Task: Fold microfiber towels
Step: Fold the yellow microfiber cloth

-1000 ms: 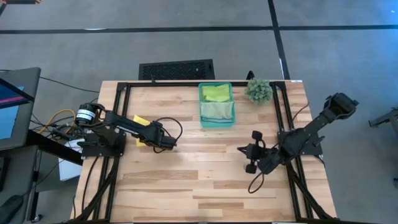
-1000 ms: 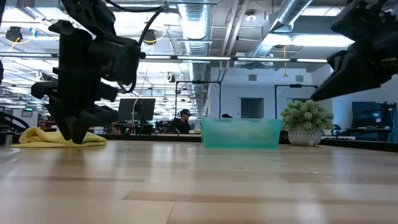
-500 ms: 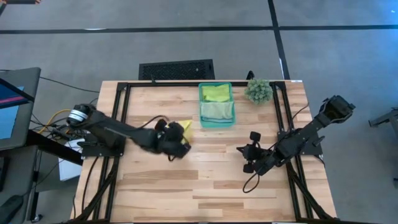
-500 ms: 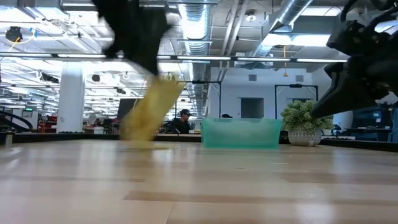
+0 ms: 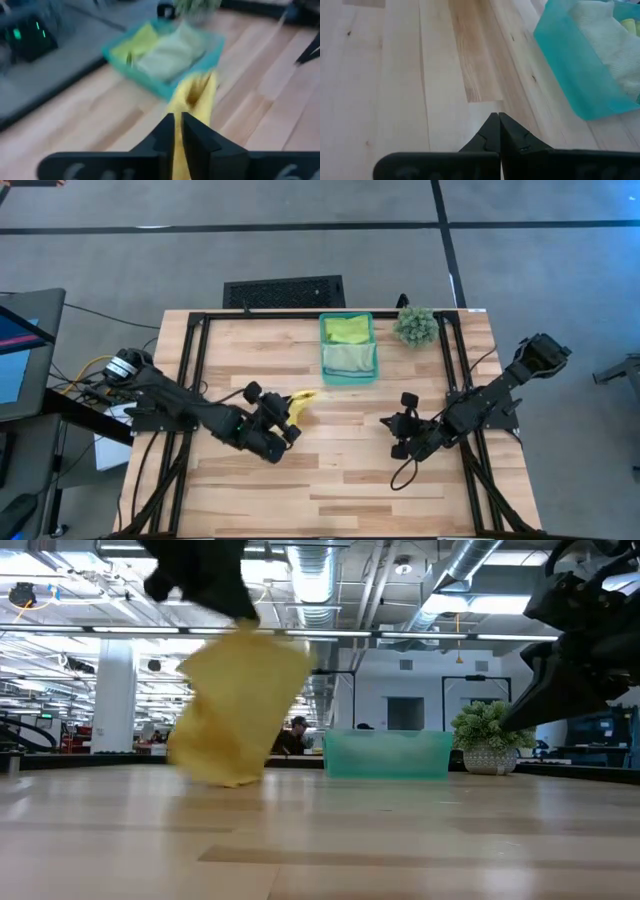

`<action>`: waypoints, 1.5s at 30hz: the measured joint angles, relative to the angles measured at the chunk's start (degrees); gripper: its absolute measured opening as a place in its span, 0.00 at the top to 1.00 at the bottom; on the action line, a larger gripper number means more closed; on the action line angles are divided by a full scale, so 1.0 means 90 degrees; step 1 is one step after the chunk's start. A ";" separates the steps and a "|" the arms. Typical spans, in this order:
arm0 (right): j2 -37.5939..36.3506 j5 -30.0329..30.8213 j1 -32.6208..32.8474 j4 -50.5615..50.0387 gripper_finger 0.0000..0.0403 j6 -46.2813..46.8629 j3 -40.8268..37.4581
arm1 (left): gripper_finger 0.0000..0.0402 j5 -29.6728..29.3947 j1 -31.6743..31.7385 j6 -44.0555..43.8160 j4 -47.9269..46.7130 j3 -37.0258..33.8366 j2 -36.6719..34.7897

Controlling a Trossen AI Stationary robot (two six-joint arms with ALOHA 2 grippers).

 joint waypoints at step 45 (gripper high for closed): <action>0.0000 -0.0029 0.0168 0.0111 0.97 -0.0178 0.0000 | 0.97 0.3243 0.0865 0.3733 0.0027 0.1297 0.2254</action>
